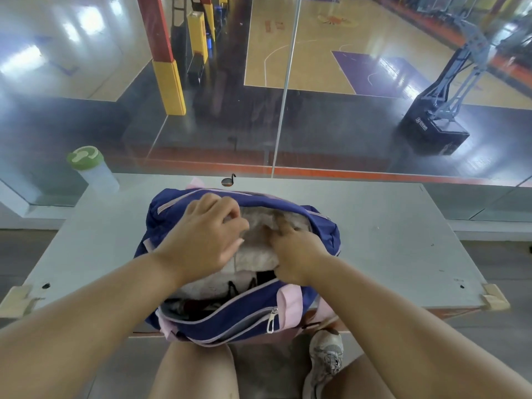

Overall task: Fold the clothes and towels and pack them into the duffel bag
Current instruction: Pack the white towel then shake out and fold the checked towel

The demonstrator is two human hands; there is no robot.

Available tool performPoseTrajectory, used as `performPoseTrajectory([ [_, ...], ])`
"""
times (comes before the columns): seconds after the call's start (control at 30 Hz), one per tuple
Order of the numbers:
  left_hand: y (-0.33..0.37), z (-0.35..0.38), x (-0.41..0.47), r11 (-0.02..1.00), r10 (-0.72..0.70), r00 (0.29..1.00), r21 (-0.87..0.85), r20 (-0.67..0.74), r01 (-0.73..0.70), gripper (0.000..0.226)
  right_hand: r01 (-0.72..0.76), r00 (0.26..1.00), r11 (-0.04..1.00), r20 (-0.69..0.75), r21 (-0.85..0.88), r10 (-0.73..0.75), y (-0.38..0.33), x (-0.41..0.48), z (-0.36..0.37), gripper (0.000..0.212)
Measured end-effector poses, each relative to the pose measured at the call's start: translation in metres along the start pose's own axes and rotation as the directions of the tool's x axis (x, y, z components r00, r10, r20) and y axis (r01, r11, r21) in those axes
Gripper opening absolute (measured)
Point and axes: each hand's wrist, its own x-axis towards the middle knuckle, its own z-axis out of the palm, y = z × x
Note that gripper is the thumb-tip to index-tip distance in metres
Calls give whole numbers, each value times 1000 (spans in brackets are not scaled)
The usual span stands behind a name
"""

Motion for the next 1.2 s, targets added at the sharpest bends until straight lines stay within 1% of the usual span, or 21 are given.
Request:
performPoseTrajectory([
  [0.07,7,6,-13,1000,11,997,5,70,-12,25,-8,989,993,-145,120,26,3,-6,4,56],
  [0.1,10,9,-19,1000,16,994,7,109,-17,27,-19,980,987,-190,158,49,4,-10,7,50],
  [0.13,14,13,-25,1000,23,988,11,152,-25,30,-37,974,982,-214,186,78,5,-14,11,47],
  [0.17,19,16,-30,1000,17,974,7,224,-20,34,-49,970,975,-224,216,98,5,-19,15,47],
  [0.2,26,19,-33,1000,-12,952,7,306,10,39,-42,967,969,-236,244,101,6,-22,19,46],
  [0.27,38,27,-40,994,-108,863,54,494,94,46,-3,973,956,-218,295,71,5,-29,23,46],
  [0.33,48,35,-41,985,-172,784,127,596,120,44,11,985,948,-169,317,45,4,-33,21,47],
  [0.37,52,37,-41,979,-204,761,133,616,155,39,5,988,948,-149,318,45,5,-34,20,47],
  [0.4,54,40,-41,974,-224,747,113,626,197,32,-7,989,948,-137,318,53,5,-35,19,46],
  [0.47,58,41,-39,965,-210,754,5,622,264,16,-42,982,942,-162,333,101,3,-33,16,40],
  [0.5,61,38,-39,965,-175,774,-51,609,258,10,-54,973,935,-192,350,128,0,-32,14,37],
  [0.57,66,31,-40,970,-74,824,-151,561,190,10,-57,966,925,-214,375,146,-9,-29,10,34],
  [0.63,66,23,-42,963,-20,860,-220,511,153,13,-16,987,943,-146,333,68,-19,-28,10,31],
  [0.7,57,16,-43,937,-50,877,-281,478,206,13,48,999,968,-31,247,-42,-22,-29,13,31],
  [0.73,52,13,-43,924,-60,885,-310,461,224,14,65,998,972,13,226,-69,-19,-31,13,33],
  [0.9,38,9,-42,932,-24,913,-323,407,168,11,110,988,987,100,116,-122,5,-36,7,46],
  [1.0,38,19,-46,962,64,948,-272,312,25,9,165,969,982,168,93,-179,7,-34,11,45],
  [1.07,39,26,-46,967,108,942,-254,318,-25,1,185,957,976,205,113,-205,9,-34,17,44],
  [1.13,40,30,-45,968,46,894,-242,446,71,8,191,943,976,255,108,-213,15,-36,18,44],
  [1.17,40,32,-45,968,12,848,-220,530,124,10,200,933,975,285,97,-220,18,-37,18,40],
  [1.2,40,34,-45,971,0,819,-196,574,137,9,205,922,973,313,105,-228,20,-39,18,36],
])
